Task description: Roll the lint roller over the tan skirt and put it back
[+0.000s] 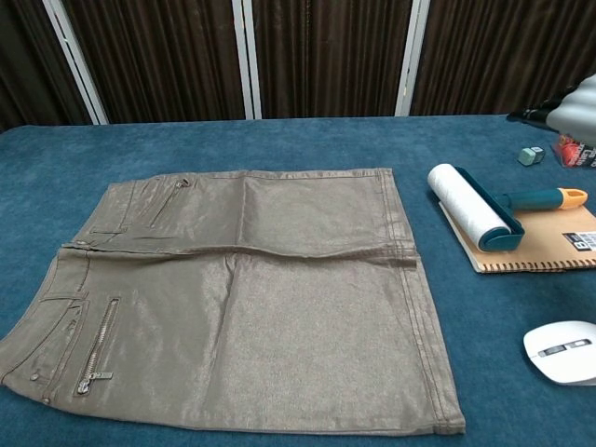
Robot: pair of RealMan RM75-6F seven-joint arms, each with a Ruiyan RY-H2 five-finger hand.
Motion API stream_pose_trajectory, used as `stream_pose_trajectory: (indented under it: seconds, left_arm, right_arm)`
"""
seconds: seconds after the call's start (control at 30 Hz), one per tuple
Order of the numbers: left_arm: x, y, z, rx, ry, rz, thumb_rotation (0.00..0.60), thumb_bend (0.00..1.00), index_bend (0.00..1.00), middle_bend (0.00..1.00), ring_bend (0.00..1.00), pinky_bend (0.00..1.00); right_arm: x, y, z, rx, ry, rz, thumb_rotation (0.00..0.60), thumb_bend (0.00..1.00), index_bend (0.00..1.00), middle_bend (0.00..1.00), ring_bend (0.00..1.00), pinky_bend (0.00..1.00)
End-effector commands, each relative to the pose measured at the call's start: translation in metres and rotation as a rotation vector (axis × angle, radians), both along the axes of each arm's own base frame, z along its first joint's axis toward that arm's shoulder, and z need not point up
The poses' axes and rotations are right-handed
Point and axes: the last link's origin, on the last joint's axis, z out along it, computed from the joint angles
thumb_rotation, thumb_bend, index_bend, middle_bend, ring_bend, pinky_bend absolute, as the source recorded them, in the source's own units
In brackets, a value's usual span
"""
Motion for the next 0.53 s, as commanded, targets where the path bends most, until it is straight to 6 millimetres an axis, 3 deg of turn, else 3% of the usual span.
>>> stream_pose_trajectory:
  seconds: [0.03, 0.13, 0.27, 0.53]
  left_arm:
    - [0.004, -0.005, 0.0, -0.004, -0.001, -0.029, 0.6, 0.0, 0.0, 0.0, 0.0, 0.0]
    - [0.008, -0.011, -0.001, -0.004, -0.005, -0.069, 0.6, 0.0, 0.0, 0.0, 0.0, 0.0]
    - [0.011, -0.017, -0.001, -0.003, -0.006, -0.098, 0.6, 0.0, 0.0, 0.0, 0.0, 0.0]
    - [0.015, -0.027, 0.006, 0.005, -0.018, -0.12, 0.6, 0.0, 0.0, 0.0, 0.0, 0.0]
  right_arm:
    - [-0.018, 0.043, 0.042, -0.021, -0.282, 0.031, 0.6, 0.0, 0.0, 0.01, 0.0, 0.13]
    - [-0.032, 0.068, 0.054, -0.041, -0.445, 0.032, 0.6, 0.0, 0.0, 0.0, 0.0, 0.01]
    - [-0.049, 0.094, 0.057, -0.044, -0.566, 0.011, 0.6, 0.0, 0.0, 0.0, 0.0, 0.0]
    - [-0.067, 0.124, 0.066, -0.064, -0.639, 0.023, 0.6, 0.0, 0.0, 0.0, 0.0, 0.0]
